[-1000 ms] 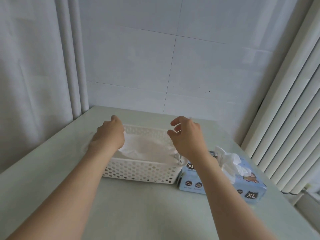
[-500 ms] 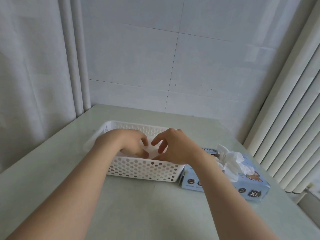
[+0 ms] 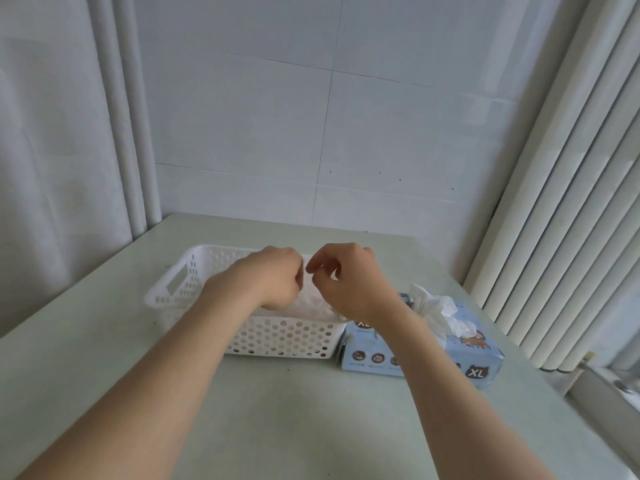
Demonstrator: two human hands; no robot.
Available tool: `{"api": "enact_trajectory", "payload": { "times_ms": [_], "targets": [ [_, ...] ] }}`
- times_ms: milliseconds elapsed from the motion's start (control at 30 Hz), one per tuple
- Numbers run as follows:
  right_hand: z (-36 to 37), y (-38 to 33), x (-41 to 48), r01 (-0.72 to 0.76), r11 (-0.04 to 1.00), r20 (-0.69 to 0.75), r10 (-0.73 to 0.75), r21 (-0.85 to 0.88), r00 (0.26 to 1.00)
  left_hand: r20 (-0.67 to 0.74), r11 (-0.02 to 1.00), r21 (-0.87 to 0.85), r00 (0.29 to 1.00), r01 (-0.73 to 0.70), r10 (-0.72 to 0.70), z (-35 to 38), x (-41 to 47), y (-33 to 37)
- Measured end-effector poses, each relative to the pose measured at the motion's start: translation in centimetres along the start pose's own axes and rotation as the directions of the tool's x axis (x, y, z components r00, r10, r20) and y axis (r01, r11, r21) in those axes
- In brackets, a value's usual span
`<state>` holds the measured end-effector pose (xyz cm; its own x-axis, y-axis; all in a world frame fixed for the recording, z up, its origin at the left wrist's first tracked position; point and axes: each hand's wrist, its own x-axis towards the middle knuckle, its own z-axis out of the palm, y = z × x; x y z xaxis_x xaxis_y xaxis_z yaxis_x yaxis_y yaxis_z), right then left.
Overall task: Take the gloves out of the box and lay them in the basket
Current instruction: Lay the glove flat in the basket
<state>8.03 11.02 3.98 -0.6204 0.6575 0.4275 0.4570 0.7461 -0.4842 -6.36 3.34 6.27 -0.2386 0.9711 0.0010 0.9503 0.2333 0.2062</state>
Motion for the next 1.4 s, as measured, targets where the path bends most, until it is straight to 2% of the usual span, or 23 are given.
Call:
{"api": "enact_trajectory", "payload": {
  "times_ms": [167, 300, 400, 600, 700, 867, 1000, 1100, 1233, 1400],
  "targets": [
    [-3.2, 2.3, -2.4, -0.12, 0.99, -0.208, 0.134, 0.08, 0.969, -0.235, 0.975, -0.025, 0.949, -0.22, 0.208, 2.4, 0.0, 3.4],
    [-5.1, 5.3, -4.9, -0.204, 0.979, -0.335, 0.193, 0.001, 0.922, -0.397, 0.902, 0.141, 0.811, -0.408, 0.429, 5.0, 0.1, 6.0],
    [-5.6, 7.6, -6.6, -0.256, 0.956, -0.366, 0.188, -0.146, 0.911, -0.378, 0.868, 0.229, 0.781, -0.441, 0.497, 7.1, 0.0, 7.4],
    [-6.1, 9.5, -8.5, -0.345, 0.873, -0.252, 0.268, -0.345, 0.93, -0.316, 0.843, 0.392, 0.807, -0.368, 0.499, 9.4, -0.2, 8.2],
    [-6.1, 9.7, -8.5, -0.39, 0.848, -0.27, 0.306, -0.359, 0.913, -0.276, 0.839, 0.412, 0.829, -0.356, 0.487, 9.4, -0.4, 8.2],
    [-6.0, 10.2, -8.5, -0.378, 0.836, -0.273, 0.286, -0.397, 0.919, -0.273, 0.832, 0.404, 0.818, -0.38, 0.506, 9.5, -0.4, 8.0],
    [-6.0, 10.3, -8.2, -0.377, 0.867, -0.372, 0.249, -0.327, 0.894, -0.27, 0.821, 0.407, 0.806, -0.4, 0.526, 9.5, -0.2, 7.9],
    [-6.0, 10.2, -8.0, -0.346, 0.925, -0.492, 0.23, -0.158, 0.84, -0.259, 0.809, 0.438, 0.806, -0.392, 0.532, 9.5, -0.1, 8.0],
    [-6.3, 9.3, -7.9, -0.17, 0.982, -0.639, 0.183, 0.082, 0.747, -0.239, 0.813, 0.439, 0.822, -0.383, 0.516, 9.3, -0.1, 8.0],
    [-6.5, 7.6, -7.9, -0.051, 0.969, -0.755, 0.222, 0.242, 0.618, -0.207, 0.835, 0.395, 0.848, -0.384, 0.488, 9.0, -0.3, 8.2]
  ]
}}
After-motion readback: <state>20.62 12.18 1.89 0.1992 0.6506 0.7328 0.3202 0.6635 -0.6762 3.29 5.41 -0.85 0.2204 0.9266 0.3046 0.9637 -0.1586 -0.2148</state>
